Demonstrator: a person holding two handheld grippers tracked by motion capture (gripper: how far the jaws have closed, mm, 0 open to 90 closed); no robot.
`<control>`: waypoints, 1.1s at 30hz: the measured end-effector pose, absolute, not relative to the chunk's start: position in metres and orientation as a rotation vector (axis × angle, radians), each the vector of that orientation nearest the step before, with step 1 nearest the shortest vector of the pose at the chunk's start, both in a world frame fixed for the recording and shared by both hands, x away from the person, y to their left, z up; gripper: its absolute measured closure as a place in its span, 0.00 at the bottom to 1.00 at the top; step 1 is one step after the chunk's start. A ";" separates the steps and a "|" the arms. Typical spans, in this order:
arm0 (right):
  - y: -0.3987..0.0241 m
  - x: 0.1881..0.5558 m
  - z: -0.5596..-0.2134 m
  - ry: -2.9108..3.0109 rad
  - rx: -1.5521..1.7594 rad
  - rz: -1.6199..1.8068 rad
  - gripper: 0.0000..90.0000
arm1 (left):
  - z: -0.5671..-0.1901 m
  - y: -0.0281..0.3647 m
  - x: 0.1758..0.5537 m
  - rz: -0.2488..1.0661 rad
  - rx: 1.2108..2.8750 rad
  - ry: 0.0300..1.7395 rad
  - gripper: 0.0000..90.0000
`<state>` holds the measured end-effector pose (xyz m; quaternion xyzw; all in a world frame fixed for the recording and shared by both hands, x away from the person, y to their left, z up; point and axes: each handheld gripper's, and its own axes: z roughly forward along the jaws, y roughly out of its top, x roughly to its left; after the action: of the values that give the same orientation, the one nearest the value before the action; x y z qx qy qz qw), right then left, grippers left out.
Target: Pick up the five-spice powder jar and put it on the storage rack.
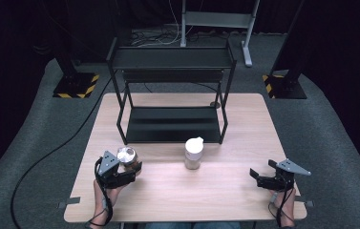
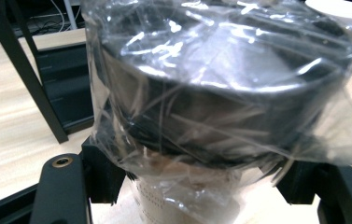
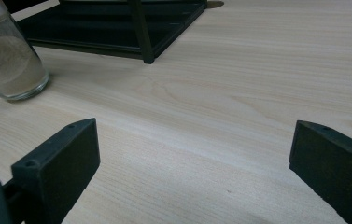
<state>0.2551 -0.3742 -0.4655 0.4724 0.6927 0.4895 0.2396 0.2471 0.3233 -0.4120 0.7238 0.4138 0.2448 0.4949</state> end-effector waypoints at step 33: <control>-0.376 0.255 -0.466 1.894 1.297 1.352 0.01 | -0.370 0.322 0.295 0.521 1.801 0.900 0.34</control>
<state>0.2553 -0.3760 -0.4660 0.4731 0.6908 0.4930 0.2364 0.2953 0.3221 -0.3701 0.7469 0.3730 0.2158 0.5064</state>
